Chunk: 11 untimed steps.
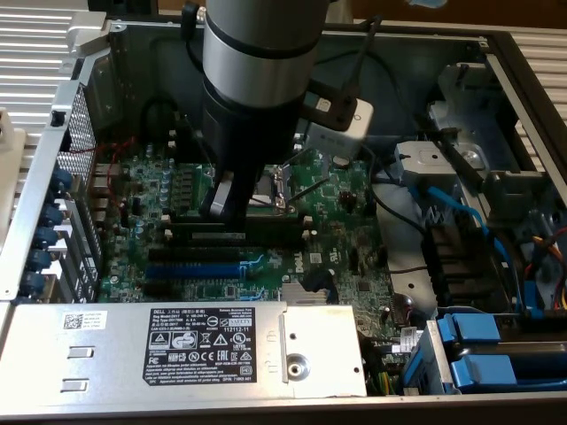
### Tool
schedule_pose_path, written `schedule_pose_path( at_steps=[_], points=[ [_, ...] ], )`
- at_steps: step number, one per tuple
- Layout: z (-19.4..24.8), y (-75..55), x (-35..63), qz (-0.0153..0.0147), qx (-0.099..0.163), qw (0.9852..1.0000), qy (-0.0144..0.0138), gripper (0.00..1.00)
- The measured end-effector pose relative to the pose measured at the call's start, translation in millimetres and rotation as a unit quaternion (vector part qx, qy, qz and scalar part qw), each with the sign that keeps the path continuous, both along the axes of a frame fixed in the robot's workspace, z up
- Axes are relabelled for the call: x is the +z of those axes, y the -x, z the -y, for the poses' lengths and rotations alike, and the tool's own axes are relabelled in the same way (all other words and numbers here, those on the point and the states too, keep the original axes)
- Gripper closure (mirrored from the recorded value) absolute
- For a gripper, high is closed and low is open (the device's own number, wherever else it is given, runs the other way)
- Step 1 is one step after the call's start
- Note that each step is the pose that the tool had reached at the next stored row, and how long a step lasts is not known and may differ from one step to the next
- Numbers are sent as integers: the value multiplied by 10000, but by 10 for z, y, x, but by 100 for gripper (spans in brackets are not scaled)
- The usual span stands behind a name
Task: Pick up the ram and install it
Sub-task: 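Press down the ram until it locks into place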
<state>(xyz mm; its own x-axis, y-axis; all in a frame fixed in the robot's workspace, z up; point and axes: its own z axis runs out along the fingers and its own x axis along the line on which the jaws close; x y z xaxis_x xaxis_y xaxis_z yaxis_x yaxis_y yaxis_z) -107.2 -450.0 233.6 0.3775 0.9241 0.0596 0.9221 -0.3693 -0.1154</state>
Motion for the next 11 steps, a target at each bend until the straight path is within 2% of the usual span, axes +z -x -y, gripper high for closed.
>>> schedule_pose_path(
  at_steps=[4, 11],
  points=[
    [1, 1, 72, -1, -1, 10000, 1, 89],
    [1, 15, 92, -1, 0, 10000, -2, 89]
  ],
)
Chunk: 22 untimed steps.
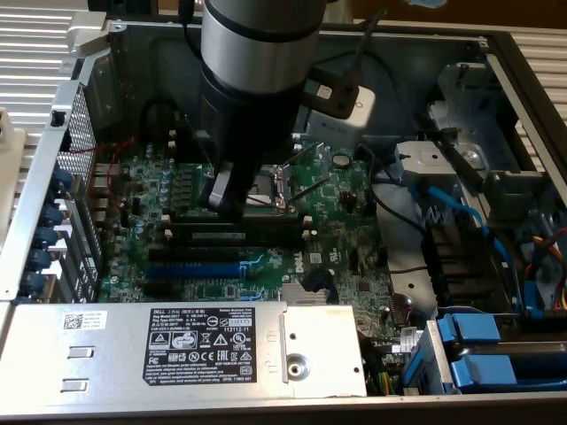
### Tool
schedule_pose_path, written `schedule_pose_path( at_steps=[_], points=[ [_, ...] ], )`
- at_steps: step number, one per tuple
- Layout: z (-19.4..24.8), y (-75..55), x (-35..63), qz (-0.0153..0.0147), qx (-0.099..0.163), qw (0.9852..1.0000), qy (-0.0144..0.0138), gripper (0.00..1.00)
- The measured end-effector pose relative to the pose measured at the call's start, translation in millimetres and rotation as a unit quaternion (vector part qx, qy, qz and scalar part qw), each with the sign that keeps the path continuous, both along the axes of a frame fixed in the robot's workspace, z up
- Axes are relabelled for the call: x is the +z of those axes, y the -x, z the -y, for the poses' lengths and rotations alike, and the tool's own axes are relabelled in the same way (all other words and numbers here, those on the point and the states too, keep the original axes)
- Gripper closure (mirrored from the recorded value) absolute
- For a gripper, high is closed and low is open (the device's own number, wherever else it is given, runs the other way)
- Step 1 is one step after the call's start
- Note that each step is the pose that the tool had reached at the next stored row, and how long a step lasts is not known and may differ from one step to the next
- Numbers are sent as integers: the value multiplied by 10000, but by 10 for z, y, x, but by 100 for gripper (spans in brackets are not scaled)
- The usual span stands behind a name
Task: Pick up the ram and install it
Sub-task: 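Press down the ram until it locks into place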
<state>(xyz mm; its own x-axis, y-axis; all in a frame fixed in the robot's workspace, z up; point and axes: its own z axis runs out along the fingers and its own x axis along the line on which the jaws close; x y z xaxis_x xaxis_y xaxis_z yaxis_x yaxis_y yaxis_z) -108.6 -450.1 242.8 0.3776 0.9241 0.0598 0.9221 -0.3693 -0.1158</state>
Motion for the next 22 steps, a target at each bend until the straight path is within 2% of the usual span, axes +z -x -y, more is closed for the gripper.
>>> schedule_pose_path(
  at_steps=[11, 14, 22],
  points=[
    [0, 90, 4, 0, 0, 10000, -9, 89],
    [0, 125, 6, 1, 0, 10000, -20, 89],
    [2, 188, 12, 1, 0, 10000, -75, 89]
  ],
)
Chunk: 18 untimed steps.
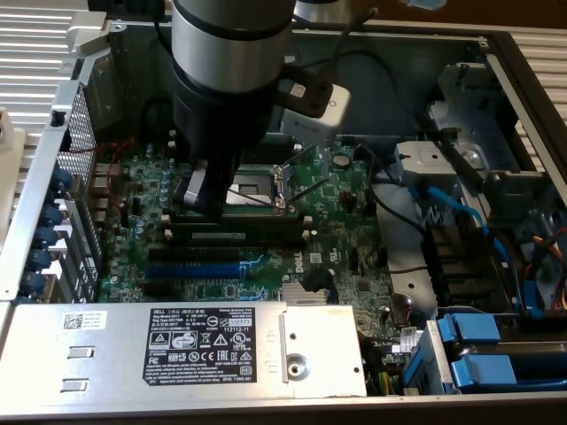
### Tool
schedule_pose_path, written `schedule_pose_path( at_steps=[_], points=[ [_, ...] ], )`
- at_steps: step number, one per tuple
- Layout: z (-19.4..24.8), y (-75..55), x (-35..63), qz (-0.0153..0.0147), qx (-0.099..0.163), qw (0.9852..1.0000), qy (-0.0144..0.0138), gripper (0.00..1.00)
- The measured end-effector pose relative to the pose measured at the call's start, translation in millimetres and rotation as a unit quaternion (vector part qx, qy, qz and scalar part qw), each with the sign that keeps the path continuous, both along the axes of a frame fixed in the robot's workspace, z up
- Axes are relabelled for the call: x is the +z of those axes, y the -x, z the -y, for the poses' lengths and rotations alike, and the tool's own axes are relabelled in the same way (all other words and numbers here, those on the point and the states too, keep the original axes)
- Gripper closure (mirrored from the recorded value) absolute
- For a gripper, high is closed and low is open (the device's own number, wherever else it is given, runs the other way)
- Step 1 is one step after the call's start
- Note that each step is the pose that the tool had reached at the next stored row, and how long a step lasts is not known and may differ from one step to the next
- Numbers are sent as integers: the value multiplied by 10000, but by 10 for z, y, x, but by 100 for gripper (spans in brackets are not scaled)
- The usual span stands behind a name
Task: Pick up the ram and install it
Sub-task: 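Press down the ram until it locks into place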
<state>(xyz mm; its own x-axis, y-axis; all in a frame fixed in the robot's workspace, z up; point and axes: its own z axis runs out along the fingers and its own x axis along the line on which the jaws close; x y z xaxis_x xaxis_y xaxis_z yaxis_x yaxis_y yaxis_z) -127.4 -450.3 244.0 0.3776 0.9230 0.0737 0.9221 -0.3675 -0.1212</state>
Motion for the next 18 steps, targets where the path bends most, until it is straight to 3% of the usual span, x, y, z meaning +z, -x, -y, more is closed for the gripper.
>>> schedule_pose_path(
  at_steps=[8, 18],
  points=[
    [1, 32, 1, 0, 1, 10000, -41, 89],
    [1, 64, 1, 0, 0, 10000, -46, 89]
  ],
)
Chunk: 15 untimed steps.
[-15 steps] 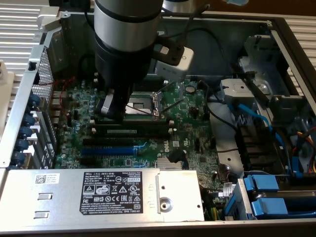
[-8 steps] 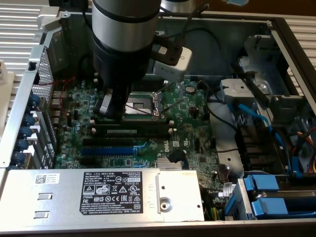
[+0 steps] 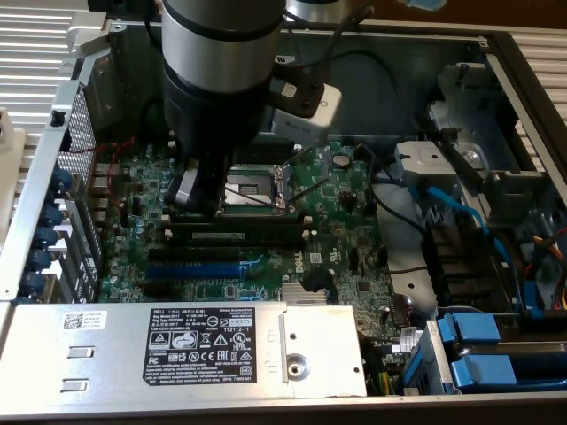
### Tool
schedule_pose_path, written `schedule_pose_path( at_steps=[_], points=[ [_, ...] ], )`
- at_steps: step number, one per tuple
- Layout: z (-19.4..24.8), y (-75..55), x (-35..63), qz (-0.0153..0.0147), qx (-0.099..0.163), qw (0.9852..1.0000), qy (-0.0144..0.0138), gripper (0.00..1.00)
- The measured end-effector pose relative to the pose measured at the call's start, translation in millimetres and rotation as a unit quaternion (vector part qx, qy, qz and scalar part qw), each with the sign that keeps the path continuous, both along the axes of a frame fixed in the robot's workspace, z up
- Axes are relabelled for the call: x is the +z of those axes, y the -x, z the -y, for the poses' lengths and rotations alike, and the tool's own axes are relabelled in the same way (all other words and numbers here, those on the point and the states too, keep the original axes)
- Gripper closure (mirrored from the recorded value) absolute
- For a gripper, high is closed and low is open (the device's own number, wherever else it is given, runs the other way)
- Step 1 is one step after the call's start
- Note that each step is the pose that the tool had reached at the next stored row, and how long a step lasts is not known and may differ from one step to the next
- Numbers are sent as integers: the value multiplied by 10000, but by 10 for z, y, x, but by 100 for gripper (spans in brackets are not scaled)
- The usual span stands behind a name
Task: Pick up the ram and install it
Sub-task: 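Press down the ram until it locks into place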
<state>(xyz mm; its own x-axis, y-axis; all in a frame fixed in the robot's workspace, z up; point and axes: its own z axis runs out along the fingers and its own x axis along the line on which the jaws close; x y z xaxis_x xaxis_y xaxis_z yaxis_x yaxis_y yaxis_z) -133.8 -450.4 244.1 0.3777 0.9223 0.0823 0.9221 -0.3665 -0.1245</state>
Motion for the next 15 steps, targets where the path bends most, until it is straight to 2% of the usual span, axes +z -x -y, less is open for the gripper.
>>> schedule_pose_path(
  at_steps=[15],
  points=[
    [-2, 54, 0, 0, -1, 10000, 0, 89]
  ],
)
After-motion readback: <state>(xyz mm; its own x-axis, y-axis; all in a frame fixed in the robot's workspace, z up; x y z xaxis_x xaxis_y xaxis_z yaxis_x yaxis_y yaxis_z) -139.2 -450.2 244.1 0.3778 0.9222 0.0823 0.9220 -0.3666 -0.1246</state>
